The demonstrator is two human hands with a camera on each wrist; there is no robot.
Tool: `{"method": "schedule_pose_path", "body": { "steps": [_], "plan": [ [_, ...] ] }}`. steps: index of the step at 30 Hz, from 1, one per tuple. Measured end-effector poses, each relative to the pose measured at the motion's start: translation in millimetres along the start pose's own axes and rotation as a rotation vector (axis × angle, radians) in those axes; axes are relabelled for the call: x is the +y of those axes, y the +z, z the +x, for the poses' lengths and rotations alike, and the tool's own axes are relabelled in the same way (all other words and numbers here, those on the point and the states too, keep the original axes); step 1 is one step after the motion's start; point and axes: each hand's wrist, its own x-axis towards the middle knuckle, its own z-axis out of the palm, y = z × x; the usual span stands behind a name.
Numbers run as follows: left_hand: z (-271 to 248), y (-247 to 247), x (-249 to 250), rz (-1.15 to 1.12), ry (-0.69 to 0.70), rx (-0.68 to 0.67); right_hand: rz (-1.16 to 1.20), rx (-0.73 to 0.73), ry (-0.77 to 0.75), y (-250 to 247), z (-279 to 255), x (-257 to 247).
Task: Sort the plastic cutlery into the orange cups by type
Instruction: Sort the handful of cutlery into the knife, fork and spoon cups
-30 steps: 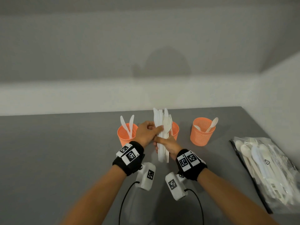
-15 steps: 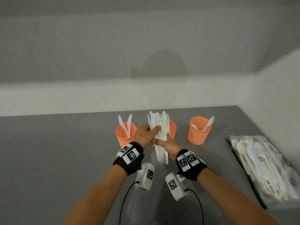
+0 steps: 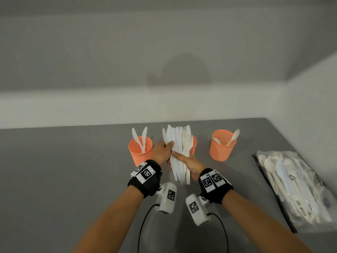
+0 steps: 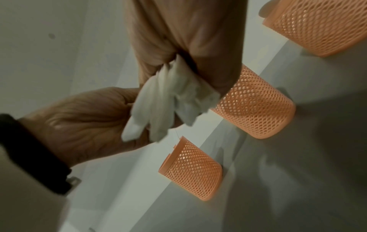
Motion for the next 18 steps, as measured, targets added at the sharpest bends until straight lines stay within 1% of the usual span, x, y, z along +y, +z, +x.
{"method": "schedule_pose_path", "body": {
  "steps": [5,7,9,11,14,16,18],
  "plan": [
    [4,-1,-3,-0.150,-0.009,0.033,0.008,0.062,0.034,-4,4,4],
    [7,-3,-3,-0.201,-0.044,0.029,0.009,0.069,0.046,-6,5,4],
    [11,-6,-4,-0.295,-0.085,0.056,-0.016,0.070,0.076,-7,6,4],
    [14,-8,-3,-0.458,-0.122,0.113,-0.022,0.071,0.161,-8,5,4],
    [20,-17,0,-0.661,-0.136,0.269,0.009,0.048,0.228,-8,3,0],
    [25,-25,-2,-0.638,-0.118,0.318,0.002,0.032,0.234,-9,3,-2],
    [27,-29,-6,-0.500,-0.104,0.290,-0.007,0.036,0.232,-9,4,-3]
  ]
}}
